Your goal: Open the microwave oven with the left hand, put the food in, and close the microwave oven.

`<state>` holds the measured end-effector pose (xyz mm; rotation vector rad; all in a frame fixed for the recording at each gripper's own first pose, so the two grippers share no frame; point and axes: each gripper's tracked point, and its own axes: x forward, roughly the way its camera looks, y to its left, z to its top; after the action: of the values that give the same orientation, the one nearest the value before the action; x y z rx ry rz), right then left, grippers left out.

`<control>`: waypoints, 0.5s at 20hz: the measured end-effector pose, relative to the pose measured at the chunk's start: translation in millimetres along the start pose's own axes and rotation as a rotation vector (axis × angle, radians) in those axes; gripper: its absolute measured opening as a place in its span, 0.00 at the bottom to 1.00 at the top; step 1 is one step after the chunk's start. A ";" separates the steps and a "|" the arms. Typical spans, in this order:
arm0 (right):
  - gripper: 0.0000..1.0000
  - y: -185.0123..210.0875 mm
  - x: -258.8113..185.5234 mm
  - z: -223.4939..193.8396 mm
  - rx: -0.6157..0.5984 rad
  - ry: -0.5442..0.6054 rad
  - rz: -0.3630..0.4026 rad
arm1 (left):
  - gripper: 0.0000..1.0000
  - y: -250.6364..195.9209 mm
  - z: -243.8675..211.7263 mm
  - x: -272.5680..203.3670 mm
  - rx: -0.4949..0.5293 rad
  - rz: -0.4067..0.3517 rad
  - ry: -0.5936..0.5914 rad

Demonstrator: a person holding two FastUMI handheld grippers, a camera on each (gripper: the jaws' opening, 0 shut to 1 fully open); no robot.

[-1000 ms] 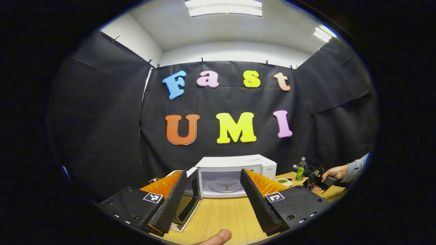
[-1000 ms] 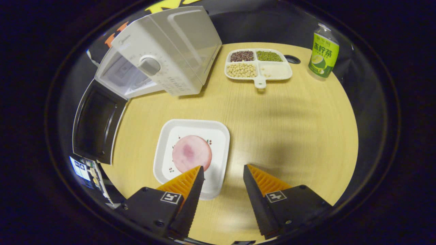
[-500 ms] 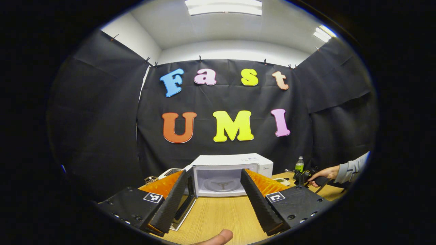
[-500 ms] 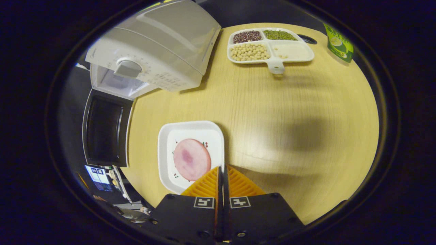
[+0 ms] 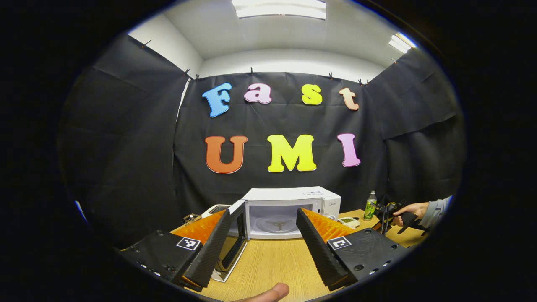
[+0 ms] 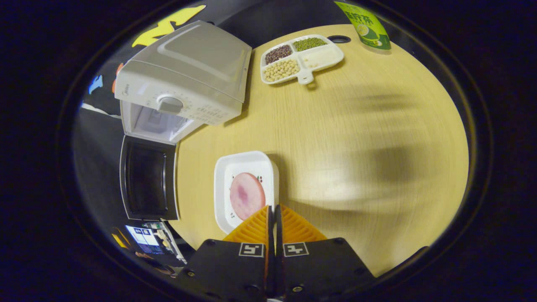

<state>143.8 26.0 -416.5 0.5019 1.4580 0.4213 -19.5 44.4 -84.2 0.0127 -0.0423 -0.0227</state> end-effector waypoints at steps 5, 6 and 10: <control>0.03 35.0 -13.8 -17.5 0.164 -0.082 0.033 | 0.94 16.1 -4.6 -6.1 0.000 0.016 -0.020; 0.04 41.6 -13.6 -19.9 0.186 -0.102 0.033 | 0.94 19.2 -7.7 -8.1 -0.005 0.010 -0.017; 0.04 89.7 -2.5 -31.9 0.246 -0.168 0.075 | 0.94 35.7 -11.8 -10.5 -0.023 -0.010 0.004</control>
<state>114.6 100.9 -365.5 0.7722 1.3374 0.2529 -28.6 80.4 -96.0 -0.0098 -0.0381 -0.0331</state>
